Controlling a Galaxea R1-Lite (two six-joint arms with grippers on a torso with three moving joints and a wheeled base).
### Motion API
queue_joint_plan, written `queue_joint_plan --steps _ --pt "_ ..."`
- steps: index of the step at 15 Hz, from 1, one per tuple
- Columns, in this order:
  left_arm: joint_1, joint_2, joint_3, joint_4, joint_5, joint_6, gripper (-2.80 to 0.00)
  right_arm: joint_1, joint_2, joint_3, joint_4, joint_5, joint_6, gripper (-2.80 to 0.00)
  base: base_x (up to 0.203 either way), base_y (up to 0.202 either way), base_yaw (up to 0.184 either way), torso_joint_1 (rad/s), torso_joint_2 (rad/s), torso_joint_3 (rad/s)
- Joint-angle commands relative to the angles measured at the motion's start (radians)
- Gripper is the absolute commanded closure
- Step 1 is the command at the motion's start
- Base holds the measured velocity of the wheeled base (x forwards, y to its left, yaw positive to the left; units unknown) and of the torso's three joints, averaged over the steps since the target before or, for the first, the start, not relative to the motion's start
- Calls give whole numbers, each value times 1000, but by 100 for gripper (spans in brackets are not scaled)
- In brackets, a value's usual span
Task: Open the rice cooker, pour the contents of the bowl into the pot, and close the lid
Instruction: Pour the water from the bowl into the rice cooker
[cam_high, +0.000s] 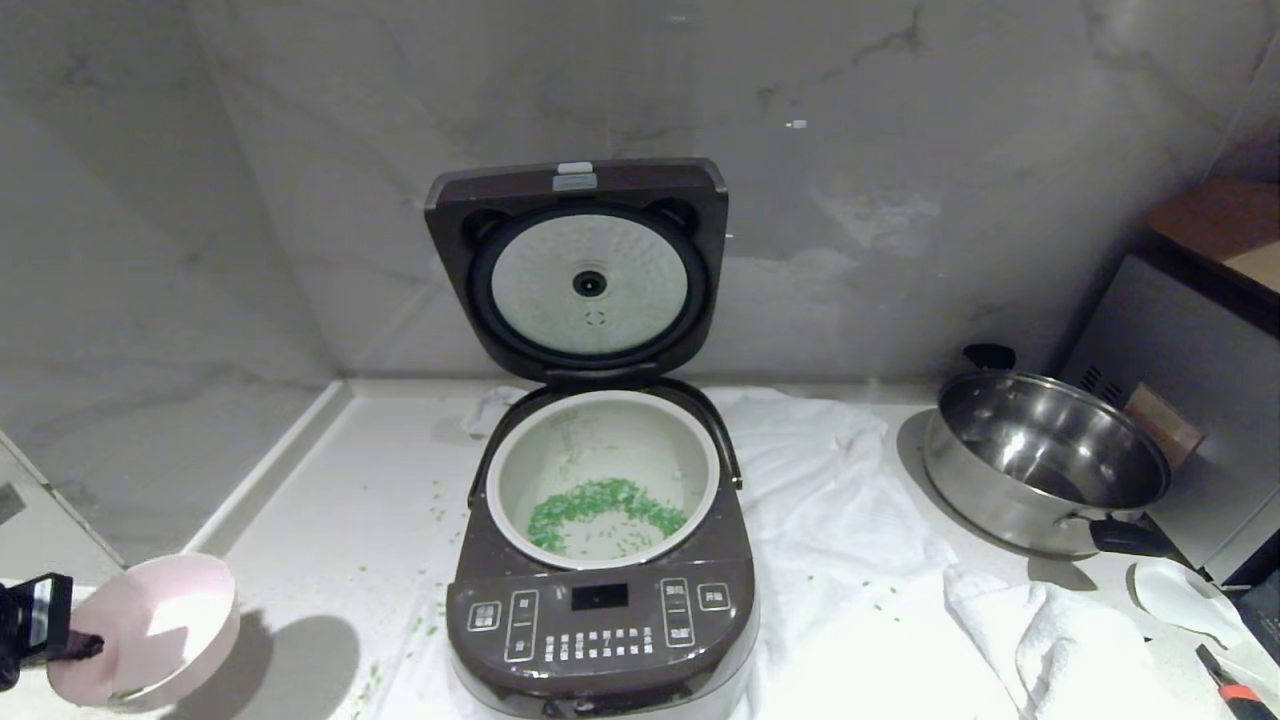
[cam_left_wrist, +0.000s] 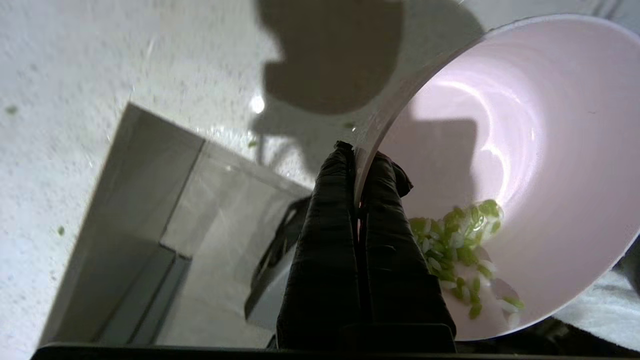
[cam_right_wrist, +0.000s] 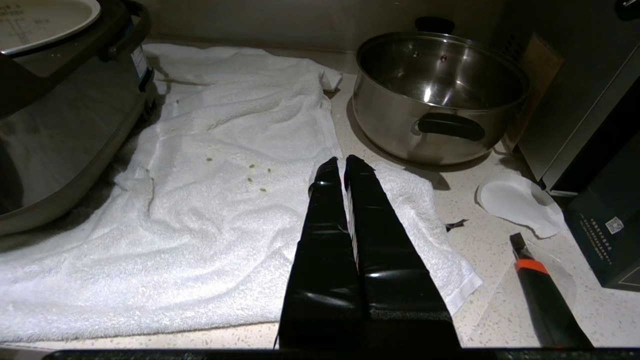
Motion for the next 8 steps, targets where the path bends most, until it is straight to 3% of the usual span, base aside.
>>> queue_joint_plan --steps 1,3,8 --pt "55 115 50 -3 -1 14 0 0 1 0 0 1 -1 0 0 0 0 0 0 0" --pt "106 180 75 -53 -3 15 0 0 1 0 0 1 -1 0 0 0 0 0 0 0" --pt "212 388 141 -355 31 14 0 0 1 0 0 1 -1 0 0 0 0 0 0 0"
